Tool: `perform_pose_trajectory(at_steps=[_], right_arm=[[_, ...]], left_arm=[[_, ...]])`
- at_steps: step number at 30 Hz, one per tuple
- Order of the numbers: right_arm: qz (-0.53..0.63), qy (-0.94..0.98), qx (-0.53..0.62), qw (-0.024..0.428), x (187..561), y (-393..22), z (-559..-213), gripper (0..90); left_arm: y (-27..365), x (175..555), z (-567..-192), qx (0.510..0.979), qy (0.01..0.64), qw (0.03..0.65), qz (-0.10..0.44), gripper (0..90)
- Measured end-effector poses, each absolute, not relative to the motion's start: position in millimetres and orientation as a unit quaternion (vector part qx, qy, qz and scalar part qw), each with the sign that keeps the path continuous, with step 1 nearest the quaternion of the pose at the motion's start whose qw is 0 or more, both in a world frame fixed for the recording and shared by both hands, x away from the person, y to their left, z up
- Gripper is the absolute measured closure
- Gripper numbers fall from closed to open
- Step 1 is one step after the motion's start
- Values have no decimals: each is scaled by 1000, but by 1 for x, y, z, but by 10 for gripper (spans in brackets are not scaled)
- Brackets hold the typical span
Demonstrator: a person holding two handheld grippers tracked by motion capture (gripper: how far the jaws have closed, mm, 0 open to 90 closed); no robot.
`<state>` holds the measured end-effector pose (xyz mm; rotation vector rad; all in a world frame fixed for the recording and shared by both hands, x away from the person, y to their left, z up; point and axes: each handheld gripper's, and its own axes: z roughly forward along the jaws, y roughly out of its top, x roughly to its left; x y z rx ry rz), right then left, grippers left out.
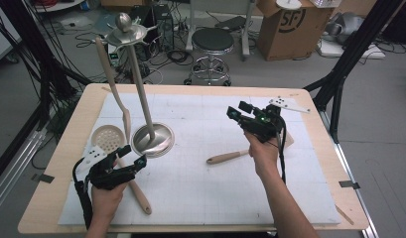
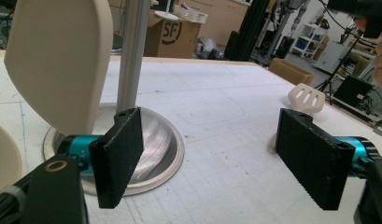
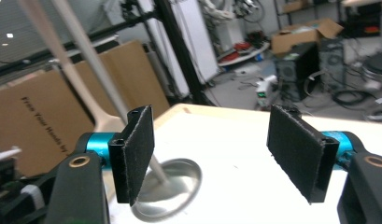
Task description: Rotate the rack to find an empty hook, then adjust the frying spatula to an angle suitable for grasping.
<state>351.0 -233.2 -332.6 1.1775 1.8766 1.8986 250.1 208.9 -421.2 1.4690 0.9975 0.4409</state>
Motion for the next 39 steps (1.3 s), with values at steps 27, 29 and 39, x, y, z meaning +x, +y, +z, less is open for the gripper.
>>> perform_pose_trajectory(at_steps=[27, 29, 39], right_arm=[[498, 683, 534, 5, 390, -289, -415, 898], [476, 687, 548, -12, 393, -290, -423, 898], [385, 718, 579, -28, 400, -283, -447, 898]], left_arm=[[206, 251, -421, 640, 431, 607, 190, 243], [206, 251, -421, 640, 431, 607, 190, 243], [205, 251, -421, 641, 431, 607, 187, 243]])
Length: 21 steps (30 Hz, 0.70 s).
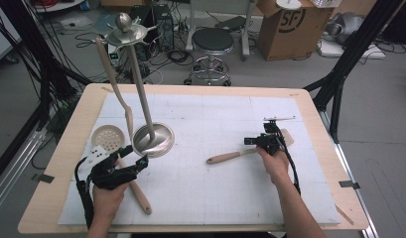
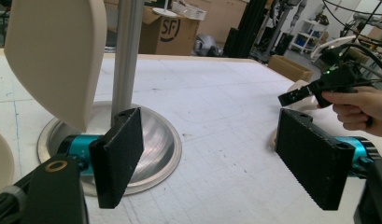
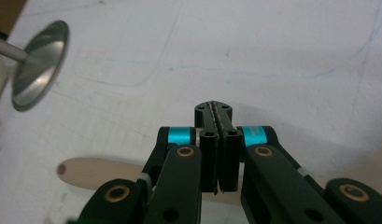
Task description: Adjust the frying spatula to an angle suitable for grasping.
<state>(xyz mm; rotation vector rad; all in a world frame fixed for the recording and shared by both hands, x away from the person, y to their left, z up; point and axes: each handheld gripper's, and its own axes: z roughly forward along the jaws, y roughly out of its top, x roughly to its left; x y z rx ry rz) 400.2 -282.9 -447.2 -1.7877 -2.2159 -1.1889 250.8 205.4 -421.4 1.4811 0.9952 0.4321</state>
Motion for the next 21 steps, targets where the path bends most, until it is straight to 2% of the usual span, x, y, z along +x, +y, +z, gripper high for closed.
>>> perform_pose_trajectory(at_steps=[12, 21], right_arm=[[-346, -736, -581, 9, 394, -286, -451, 898], [-356, -729, -584, 9, 371, -293, -449, 899]], left_arm=[[208, 251, -422, 639, 432, 609, 187, 246], [207, 250, -422, 641, 431, 607, 187, 247]])
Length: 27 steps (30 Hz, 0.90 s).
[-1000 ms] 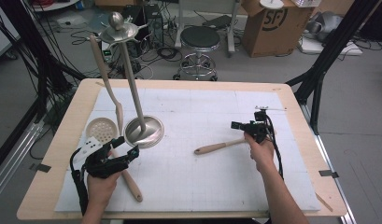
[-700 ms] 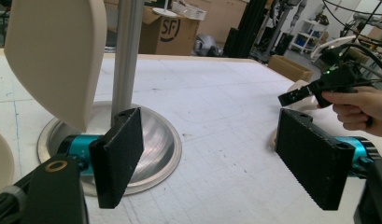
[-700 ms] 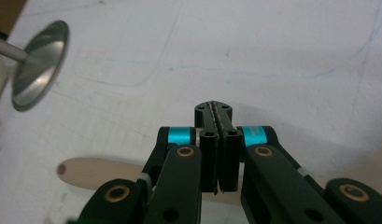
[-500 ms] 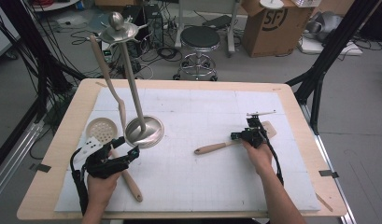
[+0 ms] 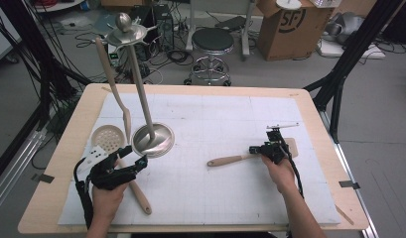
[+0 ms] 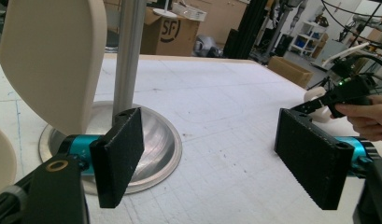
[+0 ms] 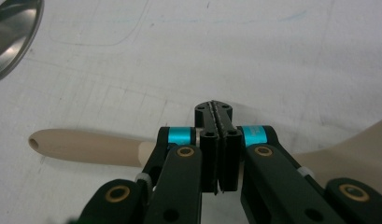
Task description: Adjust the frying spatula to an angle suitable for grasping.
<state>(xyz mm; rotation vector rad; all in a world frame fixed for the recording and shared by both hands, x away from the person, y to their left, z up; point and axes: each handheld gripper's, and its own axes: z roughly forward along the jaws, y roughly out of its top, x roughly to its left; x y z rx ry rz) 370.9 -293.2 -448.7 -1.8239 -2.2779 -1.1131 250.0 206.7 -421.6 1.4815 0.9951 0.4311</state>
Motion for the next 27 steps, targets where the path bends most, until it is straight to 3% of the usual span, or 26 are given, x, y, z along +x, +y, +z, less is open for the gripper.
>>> perform_pose_trajectory(at_steps=[6, 19, 27], right_arm=[[-363, -727, -583, 6, 351, -296, -449, 899], [-411, -693, -589, 59, 297, -309, -458, 899], [-424, -690, -583, 64, 275, -312, -461, 900]], left_arm=[[206, 250, -422, 641, 431, 607, 186, 247], [205, 250, -423, 642, 432, 605, 184, 247], [204, 249, -423, 645, 432, 603, 185, 246]])
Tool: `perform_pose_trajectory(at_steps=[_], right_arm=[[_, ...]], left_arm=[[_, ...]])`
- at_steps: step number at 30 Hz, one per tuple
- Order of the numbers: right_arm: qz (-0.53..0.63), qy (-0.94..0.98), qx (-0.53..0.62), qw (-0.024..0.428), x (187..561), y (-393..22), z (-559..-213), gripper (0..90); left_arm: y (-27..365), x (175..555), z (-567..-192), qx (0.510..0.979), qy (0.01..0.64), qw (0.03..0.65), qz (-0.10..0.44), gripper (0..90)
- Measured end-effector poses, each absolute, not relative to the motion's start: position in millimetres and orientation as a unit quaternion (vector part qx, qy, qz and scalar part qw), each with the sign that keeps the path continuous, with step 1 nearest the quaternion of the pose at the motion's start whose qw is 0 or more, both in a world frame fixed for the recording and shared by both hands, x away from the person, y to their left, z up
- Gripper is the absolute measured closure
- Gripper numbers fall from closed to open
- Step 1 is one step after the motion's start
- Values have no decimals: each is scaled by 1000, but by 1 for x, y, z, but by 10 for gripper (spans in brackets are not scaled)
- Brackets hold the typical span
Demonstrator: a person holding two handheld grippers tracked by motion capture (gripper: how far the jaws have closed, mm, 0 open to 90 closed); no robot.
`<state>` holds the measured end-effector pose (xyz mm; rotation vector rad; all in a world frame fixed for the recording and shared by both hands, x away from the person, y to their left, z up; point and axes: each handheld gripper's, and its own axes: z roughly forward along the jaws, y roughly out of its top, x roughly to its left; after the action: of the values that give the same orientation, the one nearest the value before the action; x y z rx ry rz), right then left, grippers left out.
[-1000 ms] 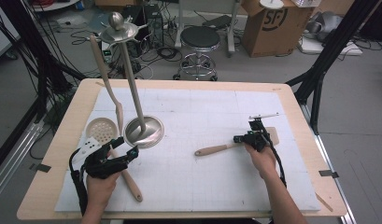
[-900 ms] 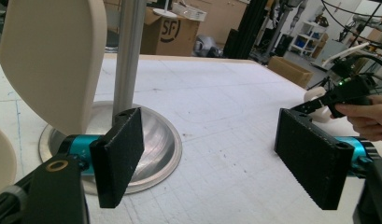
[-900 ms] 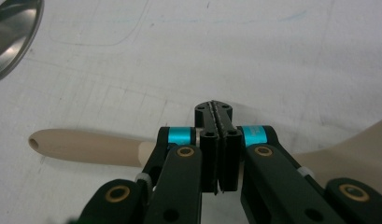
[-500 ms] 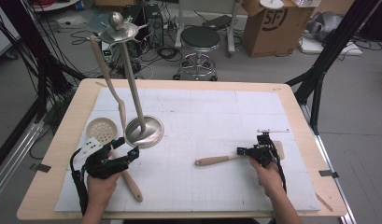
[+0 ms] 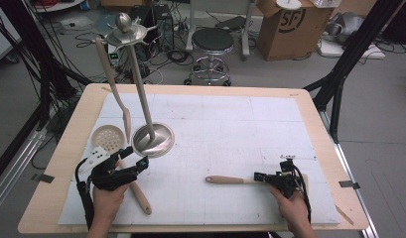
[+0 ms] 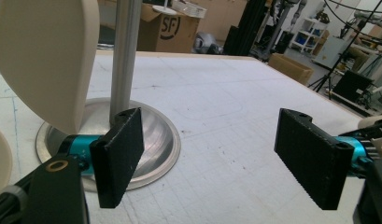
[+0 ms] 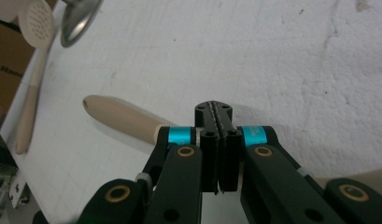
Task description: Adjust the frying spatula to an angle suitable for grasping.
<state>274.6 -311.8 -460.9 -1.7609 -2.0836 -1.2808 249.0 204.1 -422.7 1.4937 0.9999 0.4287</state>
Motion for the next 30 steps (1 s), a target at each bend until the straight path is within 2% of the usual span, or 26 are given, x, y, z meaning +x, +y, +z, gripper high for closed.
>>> perform_pose_trajectory(at_steps=[4, 7, 10, 15, 22, 30], right_arm=[[-430, -686, -584, 62, 269, -311, -461, 900], [-431, -701, -566, 34, 267, -305, -456, 900], [-460, -704, -540, 31, 263, -291, -446, 900], [-481, -728, -483, 71, 257, -253, -437, 899], [-450, -773, -434, 112, 244, -205, -449, 899], [-413, -786, -446, 113, 258, -183, -466, 899]], left_arm=[[204, 249, -423, 646, 430, 602, 185, 247], [204, 249, -423, 646, 431, 602, 185, 247], [204, 249, -423, 646, 432, 601, 186, 246], [204, 249, -423, 647, 431, 601, 186, 247], [204, 249, -423, 645, 430, 603, 186, 247], [204, 249, -422, 644, 430, 605, 186, 246]])
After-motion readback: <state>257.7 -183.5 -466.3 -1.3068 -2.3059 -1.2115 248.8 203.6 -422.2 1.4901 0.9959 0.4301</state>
